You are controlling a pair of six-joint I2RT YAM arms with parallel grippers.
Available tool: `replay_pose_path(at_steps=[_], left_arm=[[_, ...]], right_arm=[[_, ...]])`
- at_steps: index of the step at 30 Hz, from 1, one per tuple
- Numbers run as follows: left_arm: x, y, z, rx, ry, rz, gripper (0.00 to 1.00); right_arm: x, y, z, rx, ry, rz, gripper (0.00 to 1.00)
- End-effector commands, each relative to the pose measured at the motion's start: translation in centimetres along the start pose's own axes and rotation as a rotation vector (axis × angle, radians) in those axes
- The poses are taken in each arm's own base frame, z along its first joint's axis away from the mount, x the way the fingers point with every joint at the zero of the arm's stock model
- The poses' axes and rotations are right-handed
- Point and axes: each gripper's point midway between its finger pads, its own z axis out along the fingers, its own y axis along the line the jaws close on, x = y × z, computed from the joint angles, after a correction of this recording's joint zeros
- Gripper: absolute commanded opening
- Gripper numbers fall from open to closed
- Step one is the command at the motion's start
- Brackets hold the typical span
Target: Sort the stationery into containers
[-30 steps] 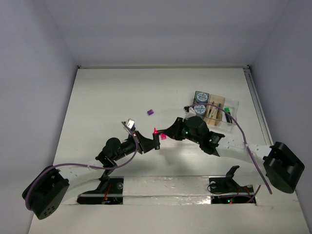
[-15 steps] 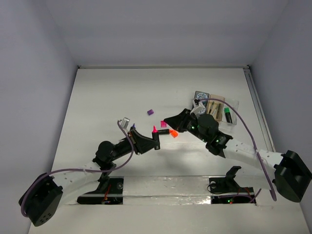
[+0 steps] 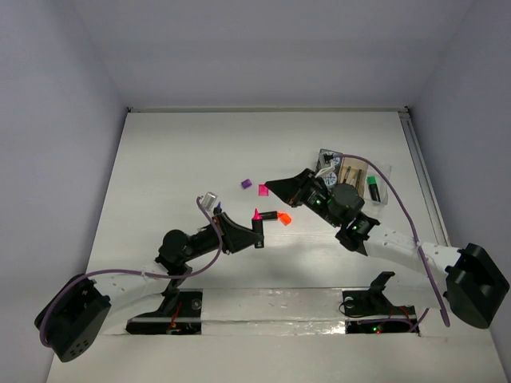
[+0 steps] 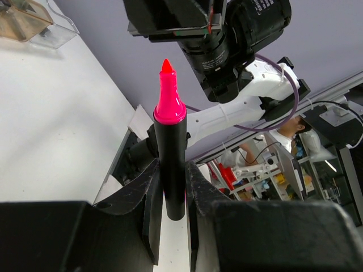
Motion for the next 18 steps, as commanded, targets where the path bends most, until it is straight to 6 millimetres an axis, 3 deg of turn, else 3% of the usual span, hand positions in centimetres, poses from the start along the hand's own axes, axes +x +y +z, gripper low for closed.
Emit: replay_pose_path(at_steps=[1,9,18], left_arm=[[0.0,-2.5,-0.9,0.129,-0.02,0.061,0.0],[0.1,-2.5,-0.7,0.136,-0.013,0.056,0.0],[-0.1,-2.9,-0.7,0.151,-0.022,0.065,0.0]], right_arm=[[-2.0,4.4,0.4,-0.153,-0.042,0.006,0.13],[-1.0,5.5,0.3,-0.221,0.014,0.022,0.13],[0.2,5.4,0.2,-0.246,0.061,0.033,0.13]])
